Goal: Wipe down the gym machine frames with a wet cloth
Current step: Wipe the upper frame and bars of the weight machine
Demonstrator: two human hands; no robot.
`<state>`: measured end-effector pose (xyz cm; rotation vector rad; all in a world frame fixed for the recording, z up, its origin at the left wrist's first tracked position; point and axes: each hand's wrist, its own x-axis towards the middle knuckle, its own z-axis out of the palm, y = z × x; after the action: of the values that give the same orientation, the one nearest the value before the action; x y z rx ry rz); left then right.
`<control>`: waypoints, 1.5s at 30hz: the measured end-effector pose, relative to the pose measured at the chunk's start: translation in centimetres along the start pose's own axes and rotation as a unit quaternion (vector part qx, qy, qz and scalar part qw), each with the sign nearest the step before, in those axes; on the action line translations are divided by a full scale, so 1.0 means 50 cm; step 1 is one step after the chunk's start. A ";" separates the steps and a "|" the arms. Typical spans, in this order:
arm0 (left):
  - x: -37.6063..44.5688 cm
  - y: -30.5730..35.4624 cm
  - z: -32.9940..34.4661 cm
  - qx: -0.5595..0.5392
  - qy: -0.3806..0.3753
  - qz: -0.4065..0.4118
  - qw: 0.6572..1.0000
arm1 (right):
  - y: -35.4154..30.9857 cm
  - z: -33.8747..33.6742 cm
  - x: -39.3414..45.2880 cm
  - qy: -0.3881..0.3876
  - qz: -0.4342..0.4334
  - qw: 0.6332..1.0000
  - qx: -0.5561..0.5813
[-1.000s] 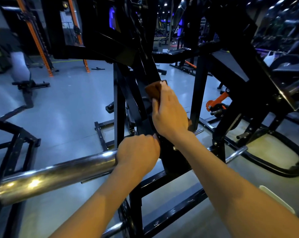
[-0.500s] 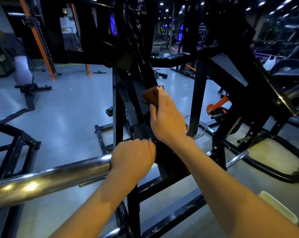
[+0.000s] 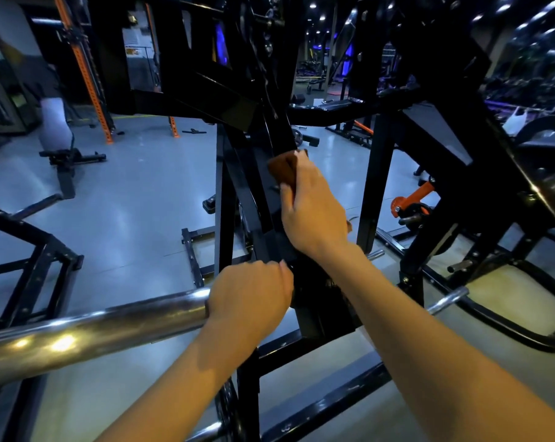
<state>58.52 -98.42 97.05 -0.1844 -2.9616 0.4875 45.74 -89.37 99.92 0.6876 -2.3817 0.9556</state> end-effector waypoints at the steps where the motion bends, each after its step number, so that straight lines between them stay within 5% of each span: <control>1: -0.002 -0.002 -0.002 -0.002 0.000 0.002 1.000 | -0.002 0.005 0.021 0.000 -0.001 1.000 -0.003; 10: -0.002 0.001 -0.005 0.061 -0.007 0.033 0.998 | 0.042 -0.025 -0.165 -0.024 -0.040 0.999 0.018; 17: 0.008 0.005 -0.005 -0.006 -0.015 -0.046 0.999 | 0.000 -0.003 0.065 -0.021 -0.044 0.999 0.001; 25: 0.019 0.004 0.012 -0.085 0.011 -0.127 0.988 | 0.021 -0.004 -0.031 -0.023 -0.082 0.996 -0.009; 32: 0.009 0.003 0.020 -0.071 0.041 -0.112 0.990 | 0.002 0.017 0.129 -0.020 -0.076 0.997 0.011; 39: 0.011 0.010 0.011 -0.053 0.041 -0.114 0.991 | 0.030 -0.001 -0.028 -0.007 -0.097 0.995 -0.001; 45: 0.009 0.005 0.010 -0.041 0.025 -0.105 0.993 | 0.004 0.000 0.169 -0.045 -0.091 0.994 0.025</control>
<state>58.02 -98.28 96.53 0.1036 -2.9096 0.3295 39.20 -91.56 104.85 0.9689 -2.3301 0.9268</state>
